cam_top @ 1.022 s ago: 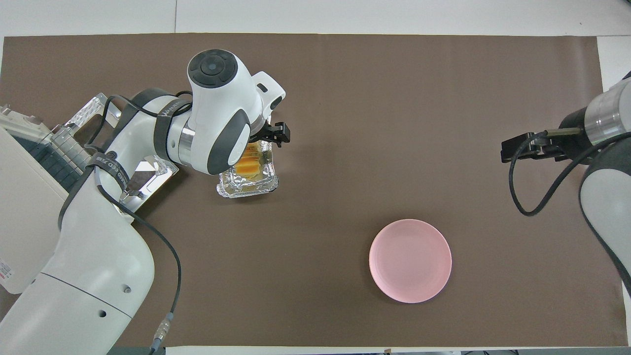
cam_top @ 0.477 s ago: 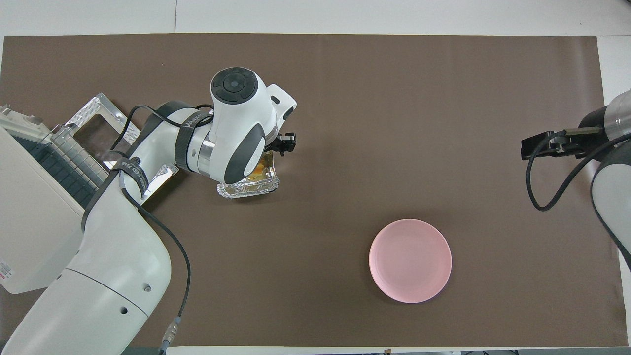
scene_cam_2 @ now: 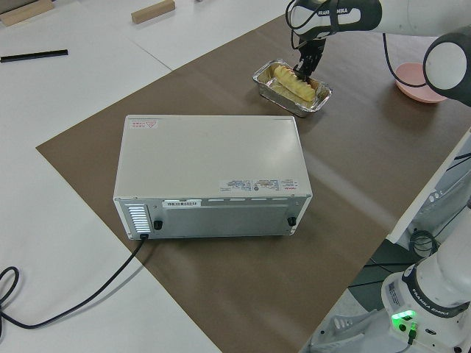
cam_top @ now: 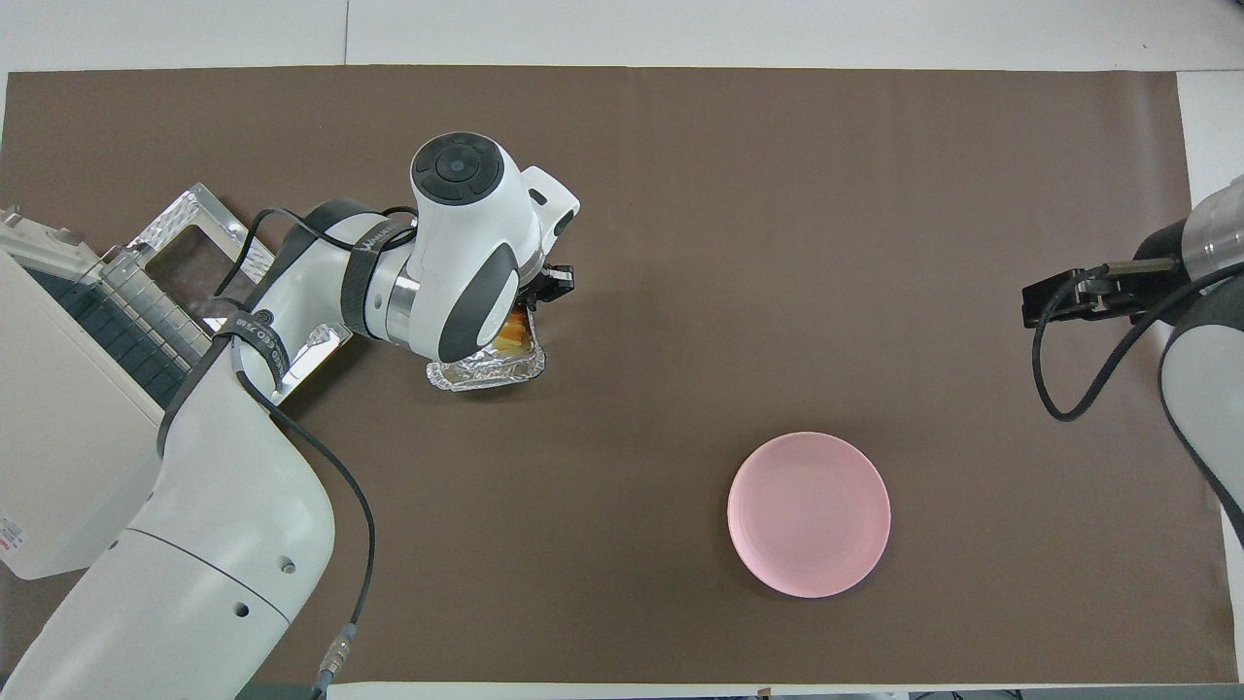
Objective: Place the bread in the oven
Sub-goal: 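Grasp the foil tray with the left gripper and lift it toward the oven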
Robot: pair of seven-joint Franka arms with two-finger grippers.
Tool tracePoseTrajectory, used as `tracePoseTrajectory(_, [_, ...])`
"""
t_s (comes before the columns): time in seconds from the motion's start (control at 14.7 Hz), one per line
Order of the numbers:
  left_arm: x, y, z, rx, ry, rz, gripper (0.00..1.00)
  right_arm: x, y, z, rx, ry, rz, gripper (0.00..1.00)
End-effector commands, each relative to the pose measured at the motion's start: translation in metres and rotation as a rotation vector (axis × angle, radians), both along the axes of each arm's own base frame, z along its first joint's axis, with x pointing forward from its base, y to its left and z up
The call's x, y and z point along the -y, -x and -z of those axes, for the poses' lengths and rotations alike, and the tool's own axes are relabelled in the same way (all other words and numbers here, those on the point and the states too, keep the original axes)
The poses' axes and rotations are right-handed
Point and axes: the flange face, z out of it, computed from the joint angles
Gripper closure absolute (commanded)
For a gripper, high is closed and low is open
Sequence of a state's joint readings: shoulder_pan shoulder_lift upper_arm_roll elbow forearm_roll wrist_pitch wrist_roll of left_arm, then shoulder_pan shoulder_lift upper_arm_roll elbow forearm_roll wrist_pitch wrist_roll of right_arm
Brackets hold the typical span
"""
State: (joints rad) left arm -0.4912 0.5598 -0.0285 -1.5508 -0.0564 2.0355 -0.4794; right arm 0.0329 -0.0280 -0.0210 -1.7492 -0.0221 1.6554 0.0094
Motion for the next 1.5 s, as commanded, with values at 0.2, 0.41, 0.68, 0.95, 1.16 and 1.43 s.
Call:
tracePoseTrajectory(0.2, [-0.008, 0.007, -0.002, -0.024, -0.020, -0.101, 1.00, 0.000, 0.004, -0.002, -0.016, -0.002, -0.023, 0.00])
tracePoseTrajectory(0.41, [-0.011, 0.001, -0.026, -0.075, -0.057, -0.101, 1.00, -0.001, 0.006, -0.004, -0.015, -0.002, -0.024, 0.00])
tracePoseTrajectory(0.68, [-0.053, -0.025, -0.069, -0.080, -0.102, -0.173, 1.00, 0.006, 0.008, -0.010, -0.002, -0.002, -0.011, 0.00])
tracePoseTrajectory(0.95, [-0.107, -0.047, -0.116, -0.068, -0.146, -0.267, 1.00, 0.006, 0.008, -0.010, -0.002, -0.002, -0.011, 0.00])
tracePoseTrajectory(1.16, [-0.161, -0.060, -0.136, -0.050, -0.215, -0.356, 1.00, 0.006, 0.008, -0.010, -0.002, -0.002, -0.011, 0.00])
tracePoseTrajectory(1.43, [-0.204, -0.071, -0.148, 0.017, -0.326, -0.394, 1.00, 0.006, 0.008, -0.010, -0.004, -0.002, -0.011, 0.00])
